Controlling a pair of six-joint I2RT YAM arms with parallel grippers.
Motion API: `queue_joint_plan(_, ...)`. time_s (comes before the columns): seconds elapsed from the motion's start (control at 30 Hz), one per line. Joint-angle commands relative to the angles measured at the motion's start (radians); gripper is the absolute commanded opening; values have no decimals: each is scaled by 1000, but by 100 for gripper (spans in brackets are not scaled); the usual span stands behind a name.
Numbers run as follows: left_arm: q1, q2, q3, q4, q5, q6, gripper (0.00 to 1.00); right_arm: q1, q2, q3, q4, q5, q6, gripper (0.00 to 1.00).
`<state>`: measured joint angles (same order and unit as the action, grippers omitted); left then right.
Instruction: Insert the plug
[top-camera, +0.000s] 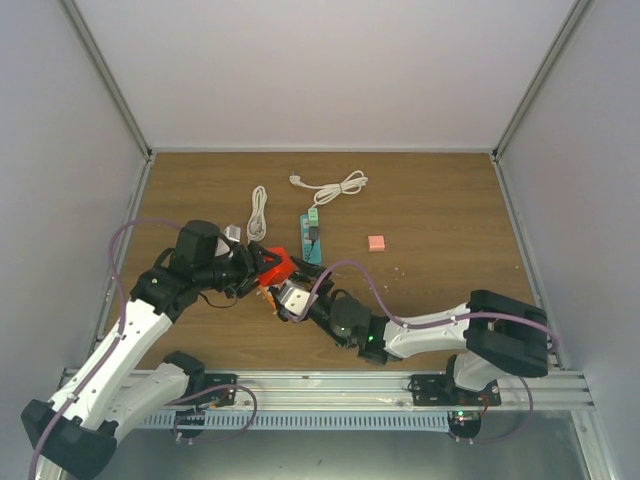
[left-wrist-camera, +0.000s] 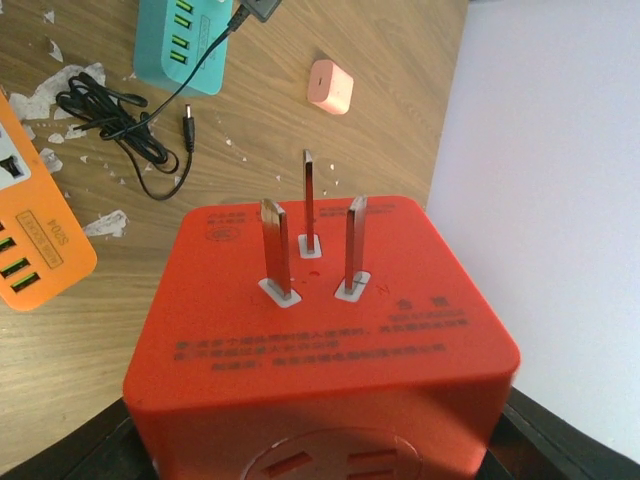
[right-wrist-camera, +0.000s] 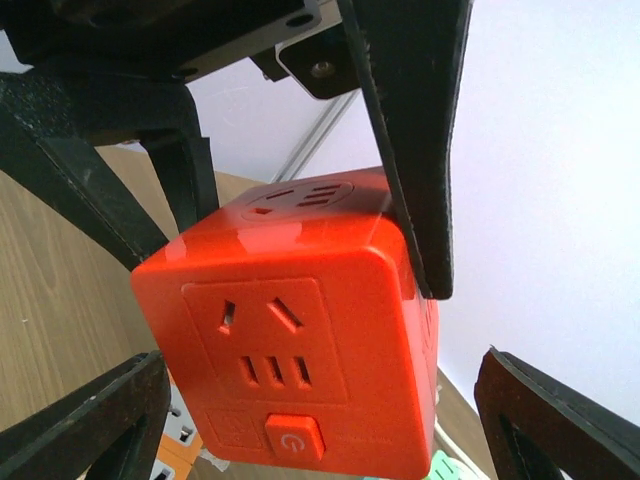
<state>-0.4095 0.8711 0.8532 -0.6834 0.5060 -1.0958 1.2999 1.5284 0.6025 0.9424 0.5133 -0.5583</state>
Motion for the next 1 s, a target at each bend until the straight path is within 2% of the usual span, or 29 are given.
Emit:
queue_joint_plan(0.0,9,-24,23,36,29,-16,39,-13,19,27,37,4,31,84)
queue_joint_plan(0.67,8,-50,5,50,64,-41,39,-51,73,68,21,5,61,73)
queue_joint_plan(0.8,9,-43,-7,66,84,-47,39,-54,75,76,8,14,67,67)
queue_joint_plan(0.9,9,-39,-11,75,94,-53,39,-60,86,83,0,23,76,59)
queue_joint_plan(0.97,8,-36,-11,77,97,-55,40,-63,89,84,-5,23,82,48)
